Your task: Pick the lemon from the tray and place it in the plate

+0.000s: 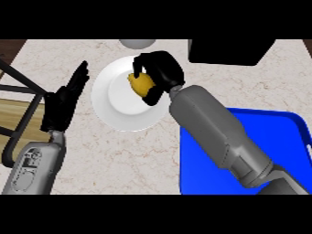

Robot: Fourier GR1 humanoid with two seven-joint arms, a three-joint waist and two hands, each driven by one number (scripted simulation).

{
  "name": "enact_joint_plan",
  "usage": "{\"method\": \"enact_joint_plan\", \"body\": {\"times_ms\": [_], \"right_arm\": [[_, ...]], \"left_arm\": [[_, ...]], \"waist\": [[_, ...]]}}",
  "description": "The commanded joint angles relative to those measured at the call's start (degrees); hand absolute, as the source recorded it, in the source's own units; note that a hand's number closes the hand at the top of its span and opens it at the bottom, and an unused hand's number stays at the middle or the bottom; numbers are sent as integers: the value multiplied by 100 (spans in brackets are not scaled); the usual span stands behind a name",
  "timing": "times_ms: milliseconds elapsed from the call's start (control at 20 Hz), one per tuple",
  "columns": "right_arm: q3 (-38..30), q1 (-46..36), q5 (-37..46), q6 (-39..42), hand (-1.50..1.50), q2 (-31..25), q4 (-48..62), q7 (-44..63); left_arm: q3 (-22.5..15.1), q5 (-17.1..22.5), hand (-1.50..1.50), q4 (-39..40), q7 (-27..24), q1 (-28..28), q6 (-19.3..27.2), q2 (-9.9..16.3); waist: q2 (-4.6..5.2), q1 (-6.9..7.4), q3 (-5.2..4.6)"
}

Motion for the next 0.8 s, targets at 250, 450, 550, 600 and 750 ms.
{"method": "enact_joint_plan", "body": {"times_ms": [250,450,550,600,750], "right_arm": [[681,-41,-1001,-220,-150,15,923,503],[884,55,-1567,-371,-150,15,777,440],[847,-45,-1771,-308,-150,15,884,261],[880,209,-1884,-440,-150,15,880,-1],[563,279,-2493,-606,-150,15,618,-315]], "left_arm": [[-112,-13,0,151,27,-305,-122,-78],[-156,7,0,199,-57,-313,-191,-118],[-237,-107,0,39,-86,-137,-80,-158],[-273,-161,0,95,-111,-179,-28,-207],[-101,20,0,-49,9,-252,-275,55]], "waist": [[111,351,2],[132,466,3],[110,455,6],[114,383,8],[130,512,16]]}}
